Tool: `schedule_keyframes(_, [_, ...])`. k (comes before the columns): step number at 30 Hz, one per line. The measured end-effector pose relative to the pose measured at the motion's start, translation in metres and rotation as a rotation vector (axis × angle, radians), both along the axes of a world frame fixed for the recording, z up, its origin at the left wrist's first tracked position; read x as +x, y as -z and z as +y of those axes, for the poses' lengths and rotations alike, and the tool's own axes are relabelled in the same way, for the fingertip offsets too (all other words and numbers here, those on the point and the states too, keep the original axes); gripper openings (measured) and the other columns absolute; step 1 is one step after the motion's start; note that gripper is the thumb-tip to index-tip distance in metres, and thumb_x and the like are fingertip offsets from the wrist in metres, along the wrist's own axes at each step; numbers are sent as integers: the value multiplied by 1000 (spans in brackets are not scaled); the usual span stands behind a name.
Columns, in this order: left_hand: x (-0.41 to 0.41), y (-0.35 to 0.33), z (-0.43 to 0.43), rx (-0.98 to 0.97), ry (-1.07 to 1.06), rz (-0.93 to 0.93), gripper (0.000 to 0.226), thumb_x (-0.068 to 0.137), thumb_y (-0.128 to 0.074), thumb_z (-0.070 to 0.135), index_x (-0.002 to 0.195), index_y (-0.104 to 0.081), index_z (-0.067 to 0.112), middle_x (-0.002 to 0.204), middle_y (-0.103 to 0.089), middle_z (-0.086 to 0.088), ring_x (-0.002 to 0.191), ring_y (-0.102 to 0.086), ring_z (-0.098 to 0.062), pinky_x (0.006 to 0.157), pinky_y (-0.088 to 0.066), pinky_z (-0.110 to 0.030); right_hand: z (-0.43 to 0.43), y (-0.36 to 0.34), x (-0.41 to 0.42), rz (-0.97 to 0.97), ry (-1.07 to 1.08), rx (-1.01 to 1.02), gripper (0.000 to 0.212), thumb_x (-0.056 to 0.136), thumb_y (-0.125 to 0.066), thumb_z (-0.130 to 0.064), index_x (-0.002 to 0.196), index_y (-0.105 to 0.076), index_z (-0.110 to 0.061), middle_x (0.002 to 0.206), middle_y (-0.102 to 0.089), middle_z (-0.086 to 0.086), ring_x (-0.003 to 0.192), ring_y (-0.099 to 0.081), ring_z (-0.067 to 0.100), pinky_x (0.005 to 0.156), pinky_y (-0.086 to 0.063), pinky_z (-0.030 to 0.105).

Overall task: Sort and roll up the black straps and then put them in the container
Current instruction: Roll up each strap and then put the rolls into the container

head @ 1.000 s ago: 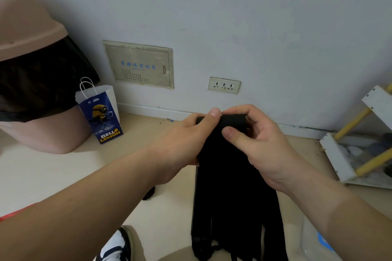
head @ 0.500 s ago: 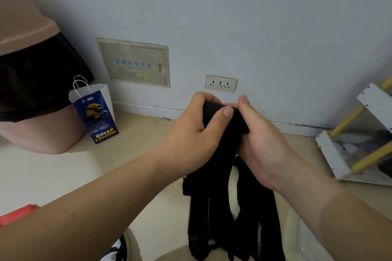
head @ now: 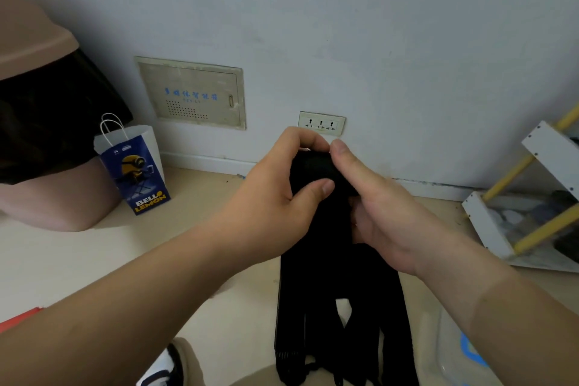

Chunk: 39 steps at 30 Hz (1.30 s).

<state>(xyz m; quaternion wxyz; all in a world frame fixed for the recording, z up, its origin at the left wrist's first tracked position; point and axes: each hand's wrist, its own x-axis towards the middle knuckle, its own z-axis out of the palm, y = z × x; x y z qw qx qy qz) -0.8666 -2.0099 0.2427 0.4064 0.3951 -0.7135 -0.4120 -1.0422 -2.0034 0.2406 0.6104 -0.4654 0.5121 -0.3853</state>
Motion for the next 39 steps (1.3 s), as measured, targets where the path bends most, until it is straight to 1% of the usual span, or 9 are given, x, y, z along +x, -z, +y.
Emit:
schedule_keyframes(2, [5,1,-2,15,-3,-1,37,95,-71,4,120,-58,28,106,-68,16,101,-68,-4,85,-56,-17,-1,0,-1,-11,30,-45,63,86,-63,-68,124,-74,-19,116,-80,10,100,-79,26,81,-63,44])
schedule_keyframes(5, [8,4,-6,130,-46,33,43,90,-79,8,118,-58,32,112,-67,15,102,-71,-7,86,-62,-28,-1,6,0,-75,94,-72,60,85,-72,-55,128,-68,-13,121,-77,17,109,-77,36,96,-61,57])
schedule_keyframes(12, [7,6,-11,723,35,361,46,78,-66,25,123,-71,25,123,-75,-10,111,-74,-26,80,-61,-37,1,6,4,-148,178,-147,39,76,-79,-33,108,-65,-17,98,-79,7,90,-78,27,82,-66,48])
schedule_keyframes(16, [5,4,-10,788,68,330,42,102,-51,59,127,-72,32,126,-76,-2,112,-75,-23,91,-61,-44,1,12,4,-109,187,-211,29,79,-82,-24,103,-67,-24,110,-74,9,94,-76,26,76,-64,45])
schedule_keyframes(20, [7,8,-10,686,-46,128,51,95,-51,75,127,-64,38,119,-75,3,103,-76,-20,80,-60,-37,1,19,6,-43,140,-289,32,90,-79,-3,103,-70,-31,109,-71,4,96,-73,19,75,-61,32])
schedule_keyframes(26, [10,7,-8,524,-51,131,28,104,-55,50,125,-58,31,107,-72,2,82,-69,-9,62,-51,-22,0,13,3,-87,73,-177,51,74,-88,-14,119,-68,-27,116,-74,3,101,-75,18,80,-60,29])
schedule_keyframes(30, [14,5,-9,434,-6,143,19,106,-59,31,125,-56,30,98,-71,-2,63,-69,-8,51,-50,-19,2,-1,6,-97,57,34,49,95,-64,-53,126,-74,-17,119,-79,10,105,-78,27,84,-61,41])
schedule_keyframes(33, [17,4,-8,405,25,119,24,104,-63,24,125,-58,32,103,-70,0,73,-70,-11,56,-53,-22,2,0,6,-15,26,71,57,96,-57,-63,122,-77,-15,115,-81,10,105,-79,28,92,-61,46])
schedule_keyframes(39, [14,8,-9,528,-95,220,36,93,-78,35,126,-64,31,117,-76,-4,94,-79,-17,75,-63,-31,1,5,6,-33,81,36,58,93,-61,-59,120,-76,-10,110,-81,14,98,-80,31,69,-62,37])
